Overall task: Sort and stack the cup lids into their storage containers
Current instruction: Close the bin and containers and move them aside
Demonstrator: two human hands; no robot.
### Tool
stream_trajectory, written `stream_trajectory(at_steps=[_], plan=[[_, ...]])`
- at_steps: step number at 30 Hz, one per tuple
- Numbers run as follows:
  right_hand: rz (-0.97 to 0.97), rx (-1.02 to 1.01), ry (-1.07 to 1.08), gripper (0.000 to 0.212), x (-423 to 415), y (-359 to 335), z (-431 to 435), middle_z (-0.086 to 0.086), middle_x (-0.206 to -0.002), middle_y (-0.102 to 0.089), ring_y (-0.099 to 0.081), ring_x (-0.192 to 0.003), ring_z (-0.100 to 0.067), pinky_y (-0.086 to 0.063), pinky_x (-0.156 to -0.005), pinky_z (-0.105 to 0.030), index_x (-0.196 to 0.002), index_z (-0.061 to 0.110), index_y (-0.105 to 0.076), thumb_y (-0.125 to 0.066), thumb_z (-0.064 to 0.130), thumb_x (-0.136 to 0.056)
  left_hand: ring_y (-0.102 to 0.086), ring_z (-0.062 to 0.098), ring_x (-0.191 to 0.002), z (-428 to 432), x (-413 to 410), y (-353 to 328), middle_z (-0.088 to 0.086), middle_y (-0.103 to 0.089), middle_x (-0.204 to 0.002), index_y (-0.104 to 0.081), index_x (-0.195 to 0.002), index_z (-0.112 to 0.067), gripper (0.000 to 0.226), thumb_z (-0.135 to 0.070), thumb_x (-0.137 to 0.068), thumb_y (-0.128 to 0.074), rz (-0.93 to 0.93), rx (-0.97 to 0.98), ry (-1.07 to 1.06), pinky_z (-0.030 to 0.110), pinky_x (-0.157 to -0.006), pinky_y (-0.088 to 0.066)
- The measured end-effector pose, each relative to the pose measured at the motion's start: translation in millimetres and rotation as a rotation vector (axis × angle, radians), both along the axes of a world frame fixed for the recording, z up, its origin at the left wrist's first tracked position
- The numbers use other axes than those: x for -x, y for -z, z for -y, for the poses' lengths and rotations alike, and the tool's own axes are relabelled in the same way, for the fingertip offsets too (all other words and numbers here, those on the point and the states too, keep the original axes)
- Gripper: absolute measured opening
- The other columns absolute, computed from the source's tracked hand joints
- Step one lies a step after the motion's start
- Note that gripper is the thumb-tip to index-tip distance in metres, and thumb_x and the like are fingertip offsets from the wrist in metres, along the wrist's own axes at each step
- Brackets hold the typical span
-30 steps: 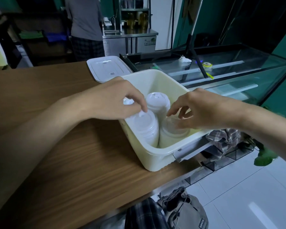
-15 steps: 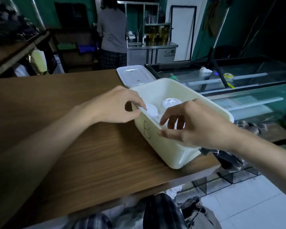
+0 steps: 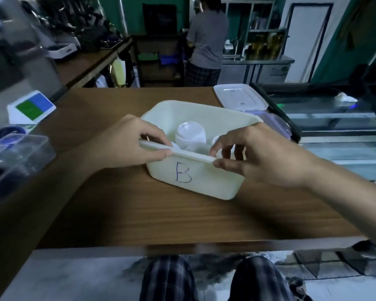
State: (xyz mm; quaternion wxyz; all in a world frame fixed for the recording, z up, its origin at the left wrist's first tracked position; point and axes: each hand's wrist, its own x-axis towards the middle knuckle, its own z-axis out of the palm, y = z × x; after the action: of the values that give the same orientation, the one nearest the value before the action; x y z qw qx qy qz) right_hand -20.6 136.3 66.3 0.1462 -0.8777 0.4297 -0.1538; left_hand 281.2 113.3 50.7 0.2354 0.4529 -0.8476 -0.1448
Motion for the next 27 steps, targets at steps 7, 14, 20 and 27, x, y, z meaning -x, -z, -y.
stream_trajectory(at_steps=[7,14,20,27], plan=[[0.021,0.177,0.011,0.016,-54.1,13.9,68.9,0.006,-0.1,-0.074,-0.066,-0.079,-0.016,-0.055,-0.075,-0.035,-0.112,0.028,-0.079,-0.077,0.03,-0.096,-0.069,-0.001,-0.092,29.4,-50.5,24.3,-0.018,-0.077,-0.094,-0.082,-0.099,-0.023,0.012,-0.03,-0.09,-0.08,-0.098,0.123,-0.162,0.016,-0.081,-0.049],[0.093,0.291,0.083,0.015,-86.5,36.0,140.7,-0.004,-0.102,-0.069,-0.057,-0.088,-0.019,-0.054,-0.086,-0.043,-0.113,0.023,-0.079,-0.073,0.023,-0.099,-0.065,0.0,-0.1,81.9,-68.7,32.1,-0.004,-0.078,-0.105,-0.08,-0.104,-0.011,0.017,-0.025,-0.097,-0.074,-0.074,0.255,-0.205,0.003,-0.091,-0.039],[0.173,0.3,0.155,0.018,-107.8,48.8,183.0,-0.006,-0.106,-0.068,-0.06,-0.104,-0.028,-0.051,-0.091,-0.046,-0.116,0.024,-0.079,-0.07,0.023,-0.101,-0.068,0.013,-0.1,121.2,-76.8,39.2,-0.002,-0.078,-0.104,-0.079,-0.104,-0.013,0.02,-0.029,-0.098,-0.069,-0.061,0.284,-0.309,0.013,-0.09,-0.042],[0.188,0.275,0.172,0.035,-97.6,49.4,199.2,-0.006,-0.129,-0.065,-0.058,-0.118,-0.028,-0.041,-0.098,-0.03,-0.137,0.02,-0.068,-0.069,0.03,-0.103,-0.063,0.023,-0.111,141.0,-67.9,43.4,0.001,-0.07,-0.116,-0.075,-0.115,-0.021,0.031,-0.041,-0.097,-0.059,-0.001,0.312,-0.469,0.047,-0.105,-0.046]])
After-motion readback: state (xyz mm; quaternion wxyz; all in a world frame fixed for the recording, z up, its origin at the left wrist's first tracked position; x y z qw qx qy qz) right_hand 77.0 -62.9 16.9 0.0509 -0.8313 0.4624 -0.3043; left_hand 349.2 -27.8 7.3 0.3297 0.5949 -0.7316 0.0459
